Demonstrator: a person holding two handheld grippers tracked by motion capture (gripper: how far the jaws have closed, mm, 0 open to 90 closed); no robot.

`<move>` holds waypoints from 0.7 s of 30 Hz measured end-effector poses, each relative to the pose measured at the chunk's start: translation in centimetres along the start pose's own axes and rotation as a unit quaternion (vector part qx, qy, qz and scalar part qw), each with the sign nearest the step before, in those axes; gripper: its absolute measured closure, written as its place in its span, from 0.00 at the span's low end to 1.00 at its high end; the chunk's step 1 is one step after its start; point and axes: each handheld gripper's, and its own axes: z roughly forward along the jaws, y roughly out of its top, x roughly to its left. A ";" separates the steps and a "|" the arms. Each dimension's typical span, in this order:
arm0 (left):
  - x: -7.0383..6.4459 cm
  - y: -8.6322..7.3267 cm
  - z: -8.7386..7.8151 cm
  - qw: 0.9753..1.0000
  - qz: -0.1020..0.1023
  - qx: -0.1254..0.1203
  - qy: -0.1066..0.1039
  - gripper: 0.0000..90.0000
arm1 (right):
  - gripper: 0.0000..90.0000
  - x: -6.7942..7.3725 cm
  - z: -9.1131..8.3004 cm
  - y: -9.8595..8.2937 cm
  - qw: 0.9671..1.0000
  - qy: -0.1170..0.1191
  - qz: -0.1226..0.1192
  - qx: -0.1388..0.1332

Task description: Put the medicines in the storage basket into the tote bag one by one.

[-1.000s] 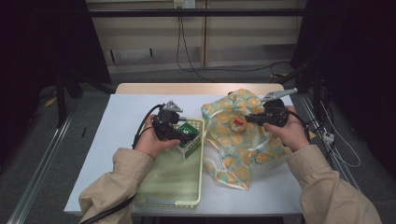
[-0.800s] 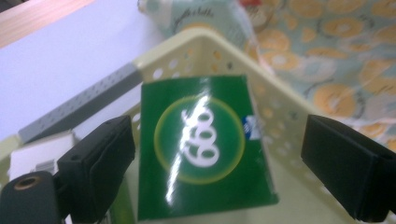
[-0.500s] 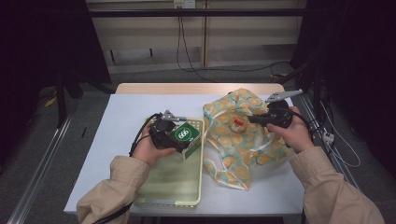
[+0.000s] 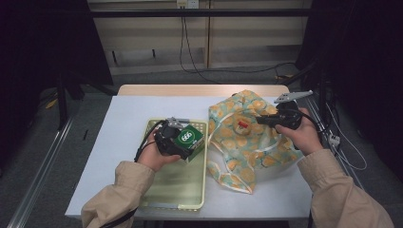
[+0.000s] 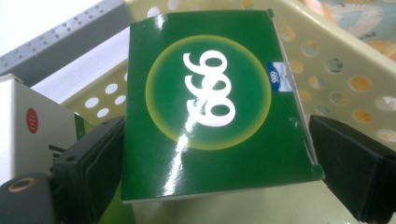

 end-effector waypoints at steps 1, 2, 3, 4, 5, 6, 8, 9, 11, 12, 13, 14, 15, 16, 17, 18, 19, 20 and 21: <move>0.0 -0.1 0.0 1.000 0.002 -0.001 0.002 0.09 | 1.00 0.0 0.0 0.0 1.000 -0.001 -0.001 0.000; -0.1 -0.1 0.1 1.000 0.002 0.001 0.011 0.10 | 1.00 0.0 -0.1 0.1 1.000 -0.001 -0.001 -0.001; 0.0 -0.2 0.1 1.000 0.005 0.001 -0.002 0.10 | 1.00 0.0 -0.1 0.1 1.000 -0.001 -0.001 -0.001; 0.0 -0.2 0.2 1.000 0.007 0.003 0.004 0.10 | 1.00 0.0 -0.1 0.1 1.000 -0.002 -0.001 -0.001; -0.1 -0.3 0.3 1.000 0.010 0.004 0.006 0.10 | 1.00 0.0 -0.1 0.2 1.000 -0.002 -0.001 -0.001; -0.2 -0.3 0.4 1.000 0.012 0.006 0.008 0.10 | 1.00 0.0 -0.1 0.2 1.000 0.000 -0.001 -0.002; -0.2 -0.2 0.4 1.000 0.011 0.005 0.010 0.10 | 1.00 0.1 0.0 0.2 1.000 0.001 -0.001 -0.003; -0.3 -0.2 0.5 1.000 0.008 0.005 0.008 0.10 | 1.00 0.1 0.0 0.2 1.000 0.001 0.000 -0.004; -0.3 -0.2 0.5 1.000 0.008 0.005 0.014 0.11 | 1.00 0.2 0.1 0.2 1.000 0.002 0.002 -0.005; -0.3 -0.2 0.5 1.000 0.009 0.006 0.014 0.12 | 1.00 0.2 0.1 0.2 1.000 0.002 0.001 -0.005; -0.3 -0.2 0.5 1.000 0.010 0.005 0.014 0.13 | 1.00 0.2 0.1 0.3 1.000 0.002 0.000 -0.005; -0.4 -0.2 0.5 1.000 0.010 0.005 0.015 0.13 | 1.00 0.2 0.1 0.3 1.000 0.002 0.000 -0.005; -0.4 -0.2 0.6 1.000 0.010 0.006 0.017 0.13 | 1.00 0.2 0.1 0.3 1.000 0.003 0.000 -0.004; -0.4 -0.2 0.6 1.000 0.008 0.008 0.019 0.13 | 1.00 0.2 0.1 0.2 1.000 0.002 0.000 -0.004; -0.4 -0.2 0.6 1.000 0.010 0.007 0.022 0.13 | 1.00 0.2 0.1 0.2 1.000 0.002 0.000 -0.004; -0.5 -0.2 0.6 1.000 0.011 0.008 0.022 0.13 | 1.00 0.2 0.1 0.2 1.000 0.001 0.001 -0.004; -0.5 -0.2 0.6 1.000 0.011 0.008 0.022 0.14 | 1.00 0.2 0.1 0.2 1.000 0.002 0.001 -0.004; -0.4 -0.2 0.5 1.000 0.008 0.007 0.018 0.14 | 1.00 0.2 0.1 0.2 1.000 0.002 0.001 -0.004; -0.4 -0.2 0.5 1.000 0.007 0.007 0.017 0.15 | 1.00 0.2 0.1 0.2 1.000 0.002 0.001 -0.005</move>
